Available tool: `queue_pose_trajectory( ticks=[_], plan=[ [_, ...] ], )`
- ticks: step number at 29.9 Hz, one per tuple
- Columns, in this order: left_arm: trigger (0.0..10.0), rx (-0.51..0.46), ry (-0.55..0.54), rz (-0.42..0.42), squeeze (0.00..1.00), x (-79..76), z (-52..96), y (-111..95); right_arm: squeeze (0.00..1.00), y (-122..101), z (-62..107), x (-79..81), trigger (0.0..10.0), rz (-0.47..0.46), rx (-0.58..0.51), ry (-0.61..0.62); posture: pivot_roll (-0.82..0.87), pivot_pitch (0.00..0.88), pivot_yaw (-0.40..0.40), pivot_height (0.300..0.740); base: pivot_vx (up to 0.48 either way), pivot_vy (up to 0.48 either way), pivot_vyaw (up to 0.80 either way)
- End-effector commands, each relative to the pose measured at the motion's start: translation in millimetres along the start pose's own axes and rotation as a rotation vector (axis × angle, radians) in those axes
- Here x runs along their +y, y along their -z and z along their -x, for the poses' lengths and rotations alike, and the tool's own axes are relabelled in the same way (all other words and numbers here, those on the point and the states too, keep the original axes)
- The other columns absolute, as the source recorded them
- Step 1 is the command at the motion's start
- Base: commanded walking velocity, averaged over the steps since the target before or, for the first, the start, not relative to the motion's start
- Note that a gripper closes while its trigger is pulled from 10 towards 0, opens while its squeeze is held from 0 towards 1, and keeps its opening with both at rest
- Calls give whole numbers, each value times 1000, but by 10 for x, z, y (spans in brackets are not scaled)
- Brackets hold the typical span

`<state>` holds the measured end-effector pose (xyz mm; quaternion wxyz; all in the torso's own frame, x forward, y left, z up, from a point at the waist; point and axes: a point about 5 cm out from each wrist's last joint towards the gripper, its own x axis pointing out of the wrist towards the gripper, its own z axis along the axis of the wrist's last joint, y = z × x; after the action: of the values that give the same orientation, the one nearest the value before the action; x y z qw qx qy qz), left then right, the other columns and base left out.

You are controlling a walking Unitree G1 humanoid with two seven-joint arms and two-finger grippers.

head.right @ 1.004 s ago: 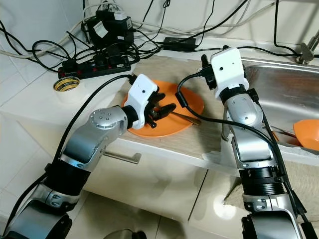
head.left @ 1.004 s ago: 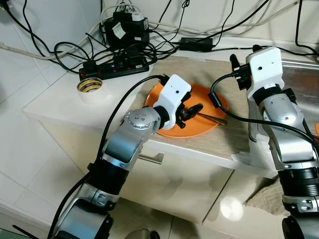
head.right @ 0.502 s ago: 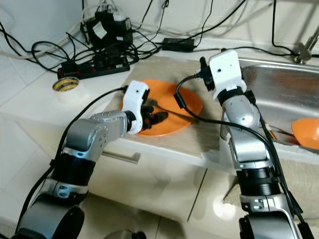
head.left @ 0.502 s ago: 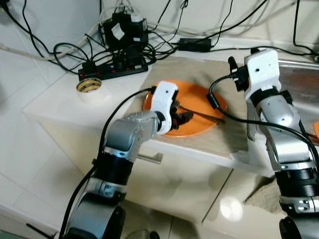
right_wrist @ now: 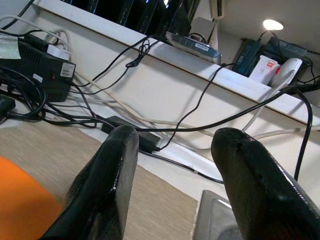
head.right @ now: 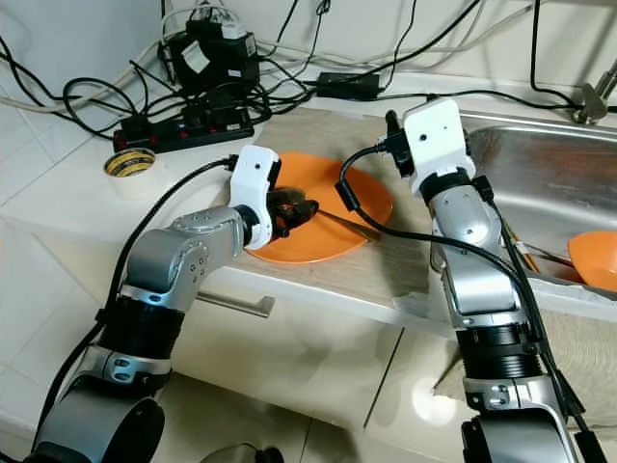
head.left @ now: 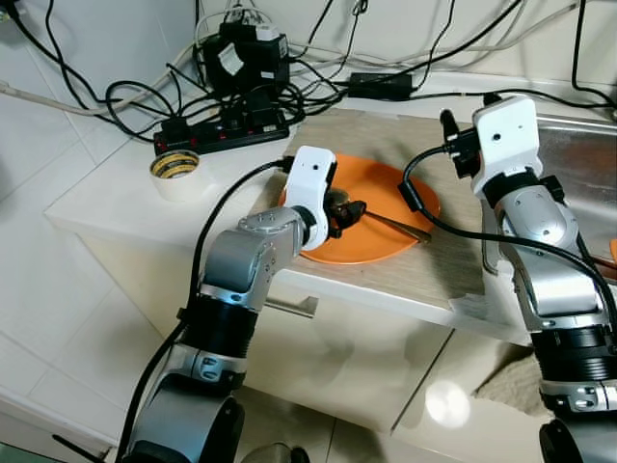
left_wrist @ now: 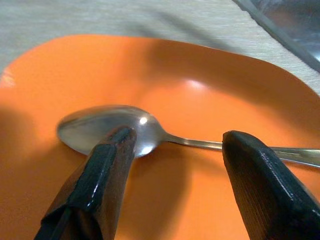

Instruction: Kitchen organization

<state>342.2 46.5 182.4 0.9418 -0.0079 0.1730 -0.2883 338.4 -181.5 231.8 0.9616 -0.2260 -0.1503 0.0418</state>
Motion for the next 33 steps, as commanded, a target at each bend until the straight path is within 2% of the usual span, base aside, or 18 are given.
queue_pose_trajectory(
  ticks=[1,6,8,10,12,13,16,22,26,31,33],
  plan=[
    [10000,-59,-19,-55,0,27,32,-166,0,-10,-22,10,10000,0,-4,-3,-45,0,95,740,0,0,0],
    [10000,-104,-42,-103,0,39,53,-266,0,-7,-30,8,10000,-2,-5,0,-41,0,94,740,0,0,0],
    [10000,-179,-16,-139,0,-37,79,-349,0,-12,-37,15,10000,-3,-9,1,-40,0,93,740,0,0,0],
    [10000,-200,-21,-152,0,-42,83,-365,0,-15,-42,18,10000,-4,-10,2,-39,0,94,740,0,0,0],
    [10000,-250,-42,-183,0,-37,92,-395,0,-20,-45,18,10000,-7,-17,9,-39,0,94,740,0,0,0],
    [10000,-332,-84,-216,0,-13,114,-439,0,-36,-48,10,10000,-24,-33,32,-38,0,94,740,0,0,0],
    [10000,-383,-132,-246,0,42,133,-437,0,-44,-41,4,10000,-43,-45,57,-39,0,93,740,0,0,0],
    [10000,-490,-311,-309,0,366,199,-271,0,77,103,71,10000,-138,-46,156,-36,0,90,740,0,0,0],
    [10000,-506,-371,-301,0,463,196,-97,0,257,234,226,10000,-194,-29,171,-39,0,90,740,0,0,0],
    [10000,-497,-413,-279,0,525,159,54,0,415,307,270,10000,-229,-12,225,-39,0,88,740,0,0,0],
    [10000,-503,-428,-289,0,536,153,76,0,434,319,285,10000,-205,-21,232,-40,0,86,740,0,0,0]
  ],
)
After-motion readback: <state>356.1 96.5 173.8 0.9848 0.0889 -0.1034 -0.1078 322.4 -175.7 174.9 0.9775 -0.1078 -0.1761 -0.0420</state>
